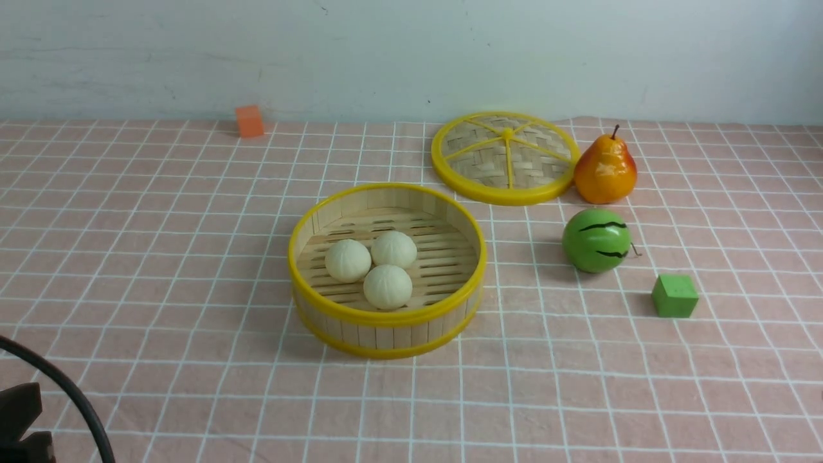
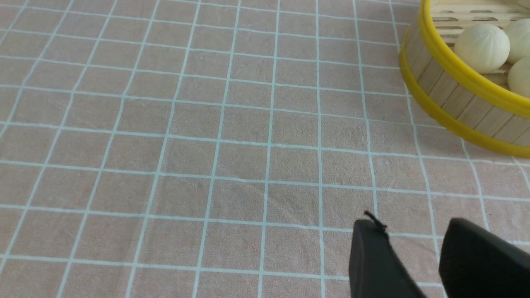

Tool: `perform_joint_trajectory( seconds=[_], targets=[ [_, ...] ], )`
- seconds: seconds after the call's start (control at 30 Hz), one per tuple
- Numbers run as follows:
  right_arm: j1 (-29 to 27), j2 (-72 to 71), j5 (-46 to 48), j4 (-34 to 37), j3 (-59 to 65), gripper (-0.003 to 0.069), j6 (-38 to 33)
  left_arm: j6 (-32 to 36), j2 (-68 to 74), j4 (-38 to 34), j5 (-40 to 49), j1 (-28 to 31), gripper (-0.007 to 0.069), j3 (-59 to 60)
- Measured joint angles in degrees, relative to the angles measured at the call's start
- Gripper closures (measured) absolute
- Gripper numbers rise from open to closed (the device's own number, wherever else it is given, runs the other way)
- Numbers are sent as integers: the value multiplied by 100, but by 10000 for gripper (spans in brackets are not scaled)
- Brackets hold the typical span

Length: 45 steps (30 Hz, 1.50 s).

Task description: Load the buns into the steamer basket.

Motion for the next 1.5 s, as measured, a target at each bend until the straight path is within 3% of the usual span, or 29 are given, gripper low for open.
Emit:
perform_joint_trajectory(
  seconds=[0.2,0.33,0.5,0.57,0.67,0.77,0.93,1.5],
  targets=[
    [0,-533,-143,-24,546,671,0,0,0,0,0,0,387,0],
    [-211,-1317,-1294,-353,1245,670,222,0,0,16,0,0,387,0],
    [-1122,-2917,-3300,-652,2526,670,394,0,0,16,64,0,387,0],
    [-1739,-3592,-4265,-656,3172,669,408,0,0,16,68,0,387,0],
    [-2318,-4078,-4943,-396,3847,669,414,0,0,16,92,0,387,0],
    [-2640,-4129,-4628,20,3993,669,366,0,-2,15,115,0,387,0],
    [-2675,-4131,-3806,114,3981,665,109,0,-7,15,115,0,387,0],
    [-2675,-4135,-3662,92,3948,656,37,0,-7,15,121,0,386,0]
  ],
)
